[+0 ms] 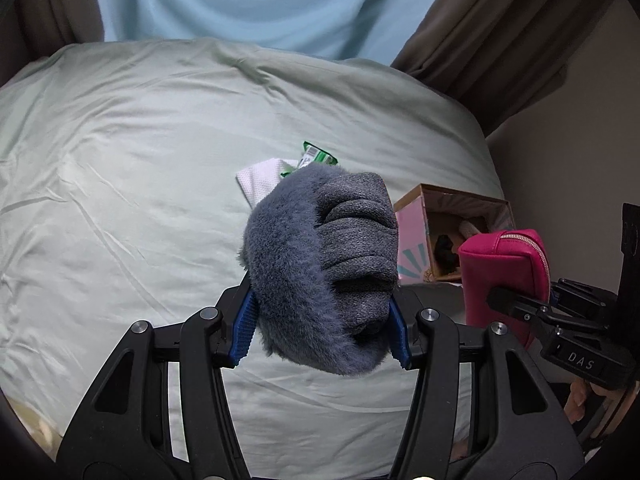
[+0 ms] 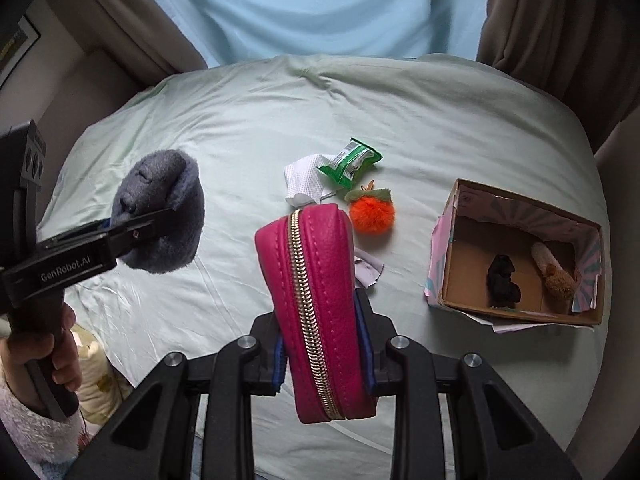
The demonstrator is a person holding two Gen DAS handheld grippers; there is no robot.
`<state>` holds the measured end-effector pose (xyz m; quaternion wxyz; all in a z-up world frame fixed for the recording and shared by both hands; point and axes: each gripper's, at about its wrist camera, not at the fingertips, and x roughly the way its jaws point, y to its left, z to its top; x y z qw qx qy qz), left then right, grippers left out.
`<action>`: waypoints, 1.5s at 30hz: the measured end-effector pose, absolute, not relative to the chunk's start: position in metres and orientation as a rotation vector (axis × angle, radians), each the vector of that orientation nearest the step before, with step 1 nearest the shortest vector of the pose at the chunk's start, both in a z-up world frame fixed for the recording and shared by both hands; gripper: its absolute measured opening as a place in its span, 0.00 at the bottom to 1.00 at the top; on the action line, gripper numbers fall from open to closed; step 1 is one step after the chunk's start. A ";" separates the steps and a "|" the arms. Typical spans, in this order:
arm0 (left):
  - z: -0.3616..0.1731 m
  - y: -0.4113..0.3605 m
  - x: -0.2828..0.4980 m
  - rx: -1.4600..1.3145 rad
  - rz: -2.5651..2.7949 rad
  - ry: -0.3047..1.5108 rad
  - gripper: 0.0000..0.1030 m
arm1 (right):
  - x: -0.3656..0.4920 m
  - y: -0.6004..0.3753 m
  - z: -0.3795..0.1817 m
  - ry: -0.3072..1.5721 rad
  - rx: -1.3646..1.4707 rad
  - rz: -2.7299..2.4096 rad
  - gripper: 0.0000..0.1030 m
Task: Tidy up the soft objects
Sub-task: 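Carry the grey sock and pink pouch into the box and open both tools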
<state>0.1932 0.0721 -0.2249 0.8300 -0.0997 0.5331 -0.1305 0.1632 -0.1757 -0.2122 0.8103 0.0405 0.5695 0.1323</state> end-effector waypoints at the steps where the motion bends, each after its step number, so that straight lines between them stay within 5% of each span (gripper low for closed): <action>1: -0.220 0.066 0.191 -0.205 -0.281 1.124 0.49 | 0.161 -0.185 -0.206 1.203 0.110 0.273 0.26; 20: -0.214 -0.167 0.197 -0.171 -0.307 1.093 0.49 | 0.167 -0.406 -0.175 1.128 0.197 0.136 0.26; 33: -0.329 -0.293 0.263 -0.011 -0.251 1.285 0.49 | 0.231 -0.495 -0.283 1.277 0.302 0.116 0.26; 45: -0.401 -0.303 0.286 0.056 -0.187 1.440 0.54 | 0.272 -0.484 -0.372 1.431 0.360 0.166 0.27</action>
